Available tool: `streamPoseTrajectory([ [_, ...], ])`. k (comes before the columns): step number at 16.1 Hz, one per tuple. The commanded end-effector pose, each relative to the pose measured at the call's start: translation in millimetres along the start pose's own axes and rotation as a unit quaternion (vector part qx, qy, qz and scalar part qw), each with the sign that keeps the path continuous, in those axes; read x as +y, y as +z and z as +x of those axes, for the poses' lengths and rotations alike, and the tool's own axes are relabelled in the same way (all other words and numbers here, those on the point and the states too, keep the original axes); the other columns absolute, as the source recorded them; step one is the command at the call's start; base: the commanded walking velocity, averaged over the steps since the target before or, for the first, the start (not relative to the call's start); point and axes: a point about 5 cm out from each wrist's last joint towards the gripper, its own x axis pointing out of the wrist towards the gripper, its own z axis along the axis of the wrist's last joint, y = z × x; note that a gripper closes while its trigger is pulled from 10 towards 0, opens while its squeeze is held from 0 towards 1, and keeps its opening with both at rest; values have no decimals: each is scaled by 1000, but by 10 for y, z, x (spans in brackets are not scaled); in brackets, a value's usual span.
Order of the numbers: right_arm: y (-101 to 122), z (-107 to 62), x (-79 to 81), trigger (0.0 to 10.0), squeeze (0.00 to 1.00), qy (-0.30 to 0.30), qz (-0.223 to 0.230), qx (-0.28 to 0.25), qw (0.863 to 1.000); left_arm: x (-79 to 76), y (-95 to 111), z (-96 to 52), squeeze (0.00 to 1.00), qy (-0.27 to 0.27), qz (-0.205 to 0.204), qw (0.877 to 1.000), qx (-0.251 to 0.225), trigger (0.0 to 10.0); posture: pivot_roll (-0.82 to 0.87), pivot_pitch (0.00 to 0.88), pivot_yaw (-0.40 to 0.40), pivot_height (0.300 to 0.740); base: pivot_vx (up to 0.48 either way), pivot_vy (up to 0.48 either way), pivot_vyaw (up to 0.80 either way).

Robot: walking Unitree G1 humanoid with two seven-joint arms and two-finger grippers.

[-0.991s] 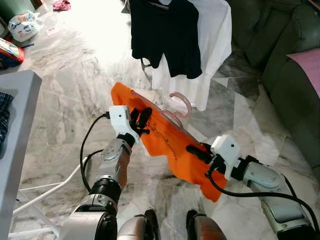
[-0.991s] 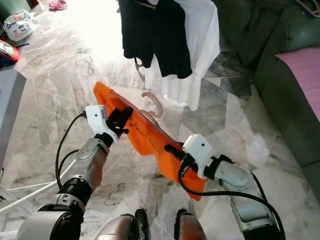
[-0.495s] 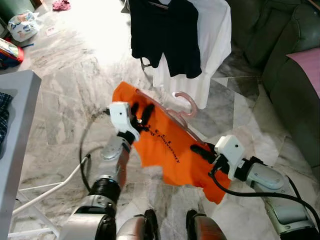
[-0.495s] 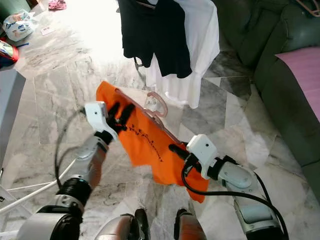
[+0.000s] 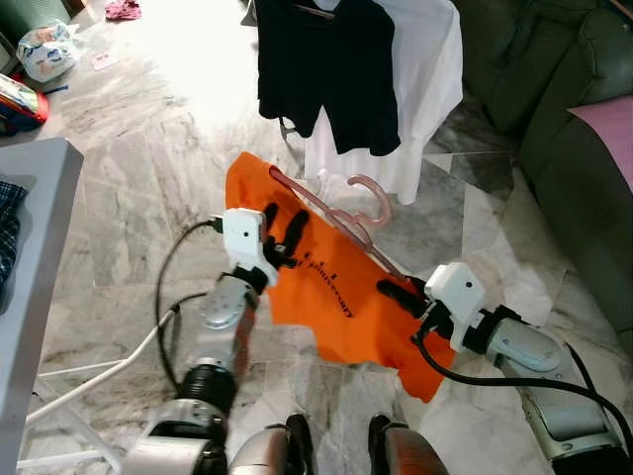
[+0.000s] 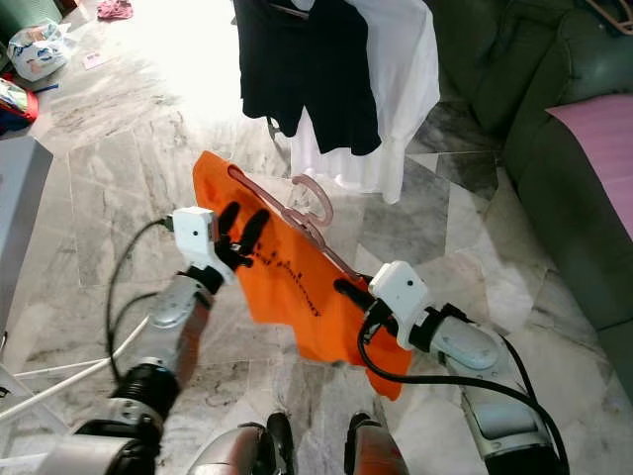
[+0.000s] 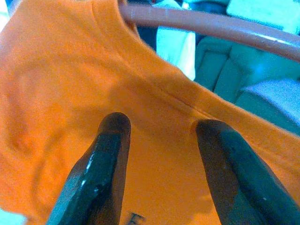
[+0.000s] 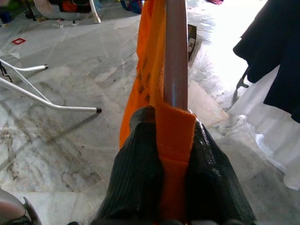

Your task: Hang hanger

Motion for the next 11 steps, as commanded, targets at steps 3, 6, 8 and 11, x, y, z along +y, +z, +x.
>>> streamPoseTrajectory([
  [3, 49, 15, 30, 10000, 0, 8, -4, -15, 1000, 16, 45, 30, 0, 3, -23, 1000, -5, 10000, -130, 262, 90, 740, 0, 0, 0],
  [6, 11, -27, 25, 10000, 0, 5, -3, -8, 1000, 148, 132, 24, 0, 31, -32, 999, -15, 10000, -130, 258, 93, 740, 0, 0, 0],
  [8, 7, -21, 29, 10000, 0, 5, -3, -7, 1000, 221, 158, 25, 0, 50, -51, 997, -16, 10000, -122, 257, 91, 740, 0, 0, 0],
  [11, -5, 1, 49, 10000, 0, 15, -2, -4, 1000, 247, 267, 68, 0, 52, -46, 997, -32, 10000, -114, 257, 88, 740, 0, 0, 0],
])
